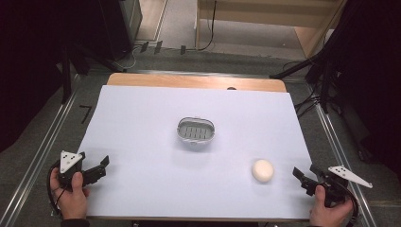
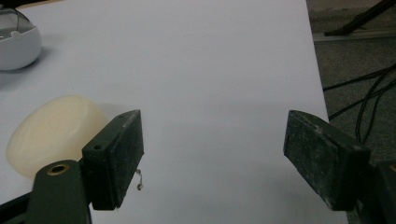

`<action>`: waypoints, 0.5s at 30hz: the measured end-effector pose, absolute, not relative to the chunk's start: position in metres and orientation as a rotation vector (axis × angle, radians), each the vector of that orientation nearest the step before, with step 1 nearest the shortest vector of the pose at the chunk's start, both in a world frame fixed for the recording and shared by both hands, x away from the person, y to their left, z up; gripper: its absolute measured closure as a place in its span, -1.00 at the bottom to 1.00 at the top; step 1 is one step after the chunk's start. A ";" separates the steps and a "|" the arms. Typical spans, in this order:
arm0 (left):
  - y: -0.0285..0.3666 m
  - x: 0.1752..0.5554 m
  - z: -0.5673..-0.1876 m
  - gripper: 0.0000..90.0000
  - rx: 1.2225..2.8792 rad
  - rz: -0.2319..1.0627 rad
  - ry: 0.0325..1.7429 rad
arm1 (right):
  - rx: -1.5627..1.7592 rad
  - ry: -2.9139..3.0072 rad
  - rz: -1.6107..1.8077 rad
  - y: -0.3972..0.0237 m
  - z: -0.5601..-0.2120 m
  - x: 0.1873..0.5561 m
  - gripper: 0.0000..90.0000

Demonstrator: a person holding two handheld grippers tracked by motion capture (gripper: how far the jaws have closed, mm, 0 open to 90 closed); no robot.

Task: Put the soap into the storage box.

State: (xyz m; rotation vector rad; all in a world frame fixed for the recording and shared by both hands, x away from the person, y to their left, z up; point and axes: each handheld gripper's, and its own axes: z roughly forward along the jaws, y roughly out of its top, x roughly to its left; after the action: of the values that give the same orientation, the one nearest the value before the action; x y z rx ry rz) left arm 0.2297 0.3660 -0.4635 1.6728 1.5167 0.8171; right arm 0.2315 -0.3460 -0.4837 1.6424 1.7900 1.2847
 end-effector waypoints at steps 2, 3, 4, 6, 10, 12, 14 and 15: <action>0.366 0.229 -0.463 -0.68 1.673 0.820 1.515 | 1.638 1.824 1.295 -0.346 -0.483 0.233 -0.64; 0.366 0.229 -0.463 -0.68 1.672 0.823 1.512 | 1.637 1.849 1.299 -0.347 -0.481 0.234 -0.64; 0.366 0.229 -0.463 -0.68 1.669 0.824 1.510 | 1.639 1.864 1.293 -0.347 -0.479 0.235 -0.63; 0.366 0.228 -0.463 -0.68 1.667 0.823 1.505 | 1.620 1.899 1.287 -0.348 -0.473 0.234 -0.60; 0.366 0.228 -0.463 -0.68 1.667 0.825 1.503 | 1.573 1.997 1.260 -0.345 -0.465 0.233 -0.59; 0.366 0.229 -0.463 -0.68 1.666 0.823 1.506 | 1.566 2.034 1.220 -0.343 -0.463 0.234 -0.59; 0.366 0.229 -0.463 -0.68 1.666 0.824 1.508 | 1.563 2.079 1.195 -0.340 -0.461 0.236 -0.57; 0.366 0.229 -0.463 -0.68 1.669 0.824 1.505 | 1.553 2.114 1.197 -0.338 -0.461 0.238 -0.54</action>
State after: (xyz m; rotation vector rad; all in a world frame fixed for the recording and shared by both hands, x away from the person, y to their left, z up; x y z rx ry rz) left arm 0.2285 0.3657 -0.4634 1.6688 1.5053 0.8244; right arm 0.2382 -0.3376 -0.4608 1.5533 2.1143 1.1969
